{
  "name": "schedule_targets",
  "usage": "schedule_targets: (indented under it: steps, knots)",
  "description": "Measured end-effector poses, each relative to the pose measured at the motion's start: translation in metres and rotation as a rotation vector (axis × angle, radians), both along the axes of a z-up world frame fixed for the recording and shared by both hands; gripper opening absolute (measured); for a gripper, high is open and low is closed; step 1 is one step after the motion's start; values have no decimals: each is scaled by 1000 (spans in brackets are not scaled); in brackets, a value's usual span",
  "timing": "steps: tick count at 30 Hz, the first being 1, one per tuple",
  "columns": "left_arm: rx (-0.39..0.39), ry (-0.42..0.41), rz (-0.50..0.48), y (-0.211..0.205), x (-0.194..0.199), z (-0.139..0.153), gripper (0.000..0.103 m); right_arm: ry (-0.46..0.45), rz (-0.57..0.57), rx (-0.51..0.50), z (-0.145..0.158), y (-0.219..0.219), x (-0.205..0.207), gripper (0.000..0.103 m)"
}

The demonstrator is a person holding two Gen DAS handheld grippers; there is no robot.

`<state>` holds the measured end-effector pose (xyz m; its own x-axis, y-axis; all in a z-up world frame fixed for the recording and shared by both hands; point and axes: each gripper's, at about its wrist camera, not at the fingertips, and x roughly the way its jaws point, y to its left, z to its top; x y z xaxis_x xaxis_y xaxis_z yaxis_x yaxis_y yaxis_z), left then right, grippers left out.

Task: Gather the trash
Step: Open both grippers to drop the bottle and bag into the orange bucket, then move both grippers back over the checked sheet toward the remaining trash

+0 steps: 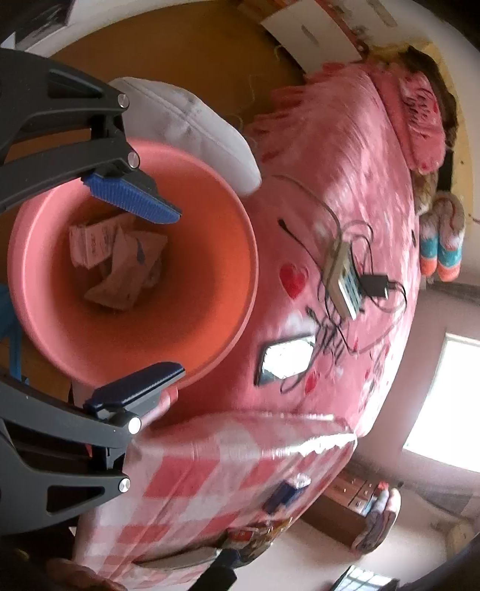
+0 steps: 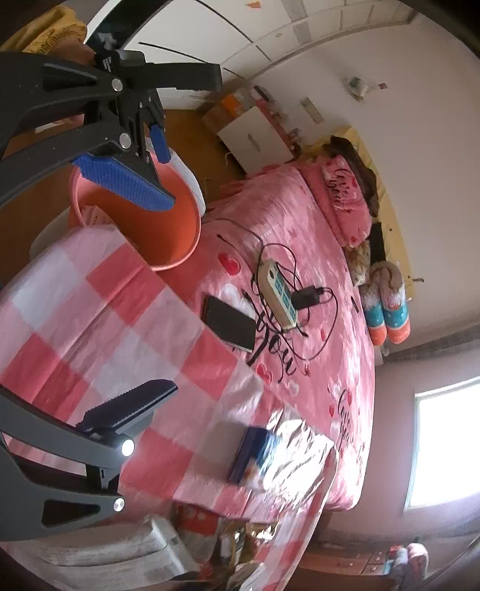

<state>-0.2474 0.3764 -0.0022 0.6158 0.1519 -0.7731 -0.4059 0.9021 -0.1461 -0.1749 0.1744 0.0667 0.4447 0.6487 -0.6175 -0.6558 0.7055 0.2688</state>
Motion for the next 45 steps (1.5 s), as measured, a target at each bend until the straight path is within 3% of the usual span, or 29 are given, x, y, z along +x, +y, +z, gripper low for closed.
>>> schedule_targets:
  steps: [19, 34, 45]
  knots:
    - [59, -21, -197, -96, 41, 33, 79, 27, -162, 116, 4, -93, 23, 94]
    - [93, -8, -316, -159, 62, 44, 79, -7, -261, 160, 10, -156, 33, 94]
    - [71, 3, -464, -228, 75, 48, 79, 20, -447, 201, 9, -239, 59, 94]
